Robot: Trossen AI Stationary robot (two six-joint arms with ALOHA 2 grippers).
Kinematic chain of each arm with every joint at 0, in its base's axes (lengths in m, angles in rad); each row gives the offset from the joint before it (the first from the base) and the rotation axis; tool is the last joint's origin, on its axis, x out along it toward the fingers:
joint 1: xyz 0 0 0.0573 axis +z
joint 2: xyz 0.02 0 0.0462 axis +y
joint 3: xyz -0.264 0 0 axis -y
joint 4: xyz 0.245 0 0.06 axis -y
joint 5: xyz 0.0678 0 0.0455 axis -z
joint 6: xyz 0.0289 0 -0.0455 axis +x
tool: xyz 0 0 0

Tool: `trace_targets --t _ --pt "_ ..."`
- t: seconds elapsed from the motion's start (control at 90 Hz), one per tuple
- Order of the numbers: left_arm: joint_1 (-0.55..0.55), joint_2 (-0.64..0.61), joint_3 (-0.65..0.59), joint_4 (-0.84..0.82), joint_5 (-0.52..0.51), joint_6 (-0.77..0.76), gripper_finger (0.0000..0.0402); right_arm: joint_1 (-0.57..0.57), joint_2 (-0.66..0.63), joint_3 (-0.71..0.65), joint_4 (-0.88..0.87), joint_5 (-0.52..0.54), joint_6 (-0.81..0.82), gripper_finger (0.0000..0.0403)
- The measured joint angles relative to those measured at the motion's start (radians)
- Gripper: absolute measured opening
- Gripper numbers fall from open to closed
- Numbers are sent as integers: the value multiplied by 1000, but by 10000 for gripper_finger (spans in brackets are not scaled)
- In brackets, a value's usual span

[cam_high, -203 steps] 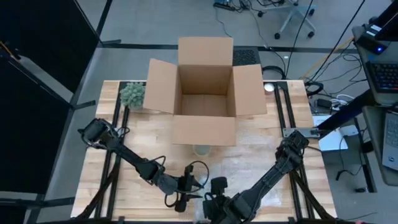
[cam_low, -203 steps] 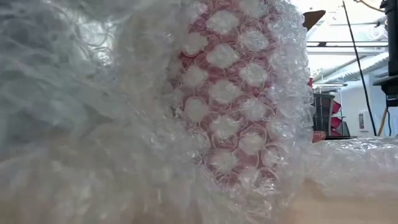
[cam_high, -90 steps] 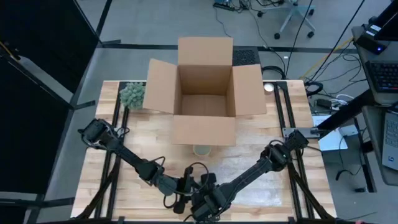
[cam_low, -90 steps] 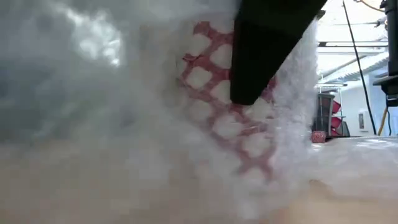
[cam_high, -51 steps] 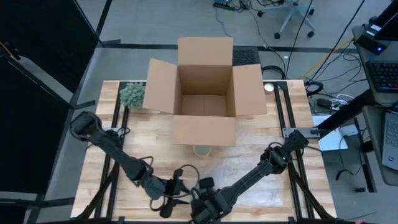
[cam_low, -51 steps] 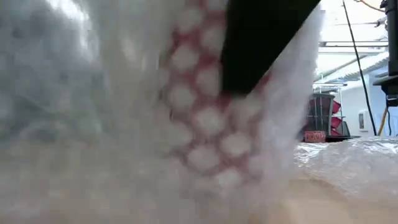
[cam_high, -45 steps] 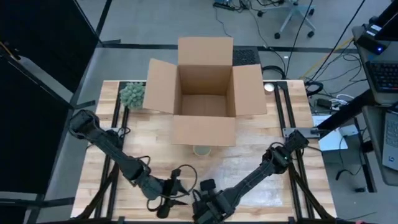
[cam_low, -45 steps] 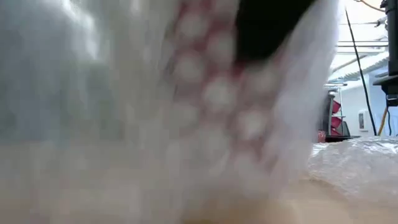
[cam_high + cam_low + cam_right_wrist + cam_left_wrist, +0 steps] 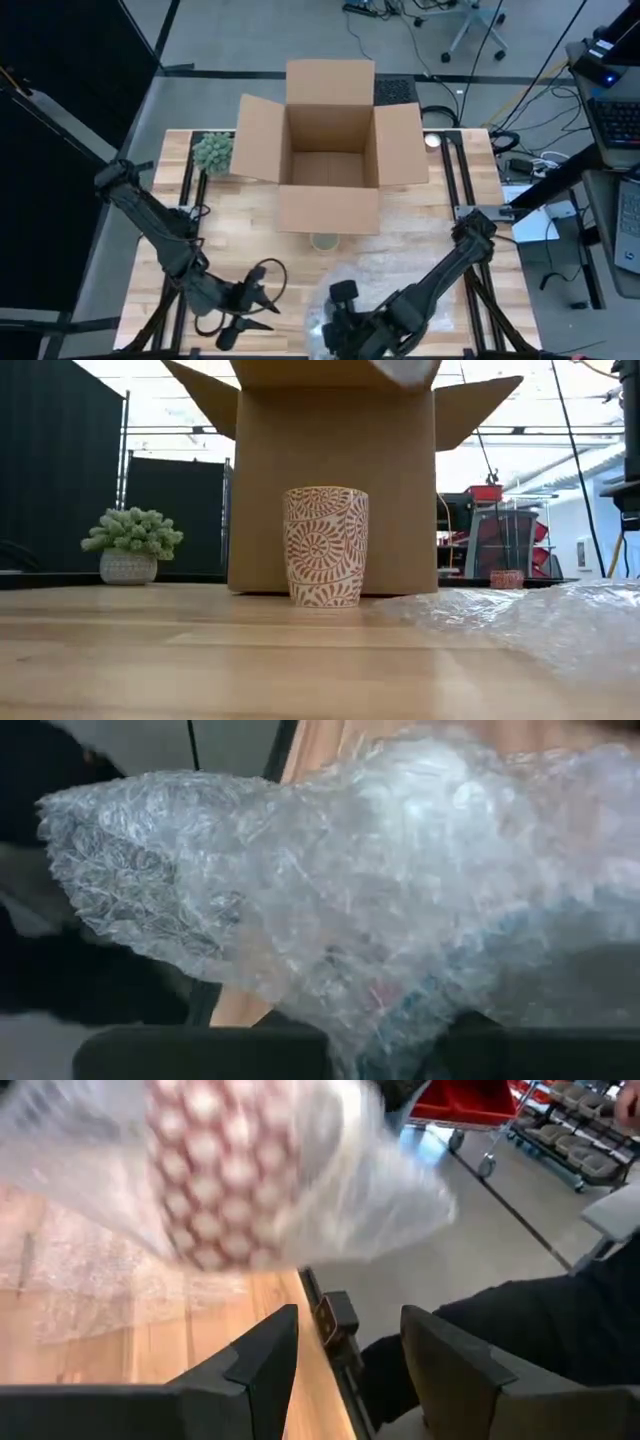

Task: Wrap mug
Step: Put the wrapped mug into the box

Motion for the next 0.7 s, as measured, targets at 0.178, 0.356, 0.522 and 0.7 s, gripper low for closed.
trace_targets --t 0.178,0.356,0.522,0.7 --pt "0 0 0 -6 -87 31 167 -8 -107 1 94 77 -166 14" --pt "0 0 -3 -41 -181 28 167 -81 -205 1 127 158 -289 14" --pt "4 0 -37 -45 -253 28 167 -207 -281 3 128 242 -368 14" --pt "52 0 -99 -43 -281 -18 167 -394 -334 3 113 252 -425 14"
